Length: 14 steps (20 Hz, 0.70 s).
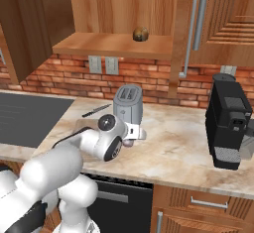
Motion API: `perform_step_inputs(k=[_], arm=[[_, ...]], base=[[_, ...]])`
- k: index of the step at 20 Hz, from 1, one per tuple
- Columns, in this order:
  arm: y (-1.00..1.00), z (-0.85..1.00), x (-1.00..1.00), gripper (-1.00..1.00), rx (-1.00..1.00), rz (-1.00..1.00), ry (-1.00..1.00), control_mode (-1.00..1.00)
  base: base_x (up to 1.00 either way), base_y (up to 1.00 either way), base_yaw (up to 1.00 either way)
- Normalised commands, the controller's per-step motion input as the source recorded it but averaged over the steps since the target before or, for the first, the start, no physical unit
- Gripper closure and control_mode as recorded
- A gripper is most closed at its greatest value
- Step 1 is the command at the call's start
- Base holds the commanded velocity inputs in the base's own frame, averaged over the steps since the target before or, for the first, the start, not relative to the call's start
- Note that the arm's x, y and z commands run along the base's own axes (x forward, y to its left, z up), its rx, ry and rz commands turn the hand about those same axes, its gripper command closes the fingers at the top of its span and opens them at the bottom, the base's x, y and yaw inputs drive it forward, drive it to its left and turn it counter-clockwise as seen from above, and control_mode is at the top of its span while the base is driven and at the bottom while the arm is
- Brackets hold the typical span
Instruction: Pick the bread, place it on the cutting board, pick the jam, place it on the counter, and close the cabinet.
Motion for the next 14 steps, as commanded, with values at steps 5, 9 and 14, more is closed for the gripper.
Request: perform_step_inputs(k=[5,9,14], arm=[[0.00,-0.14,0.19,1.00,0.00,0.00,0.00,-1.00],[0.00,-0.12,0.11,1.00,0.00,0.00,0.00,-1.00],[0.00,-0.12,0.07,1.00,0.00,0.00,0.00,-1.00]], base=[[0.00,0.00,0.00],[0.00,0.00,0.00],[0.00,0.00,0.00]])
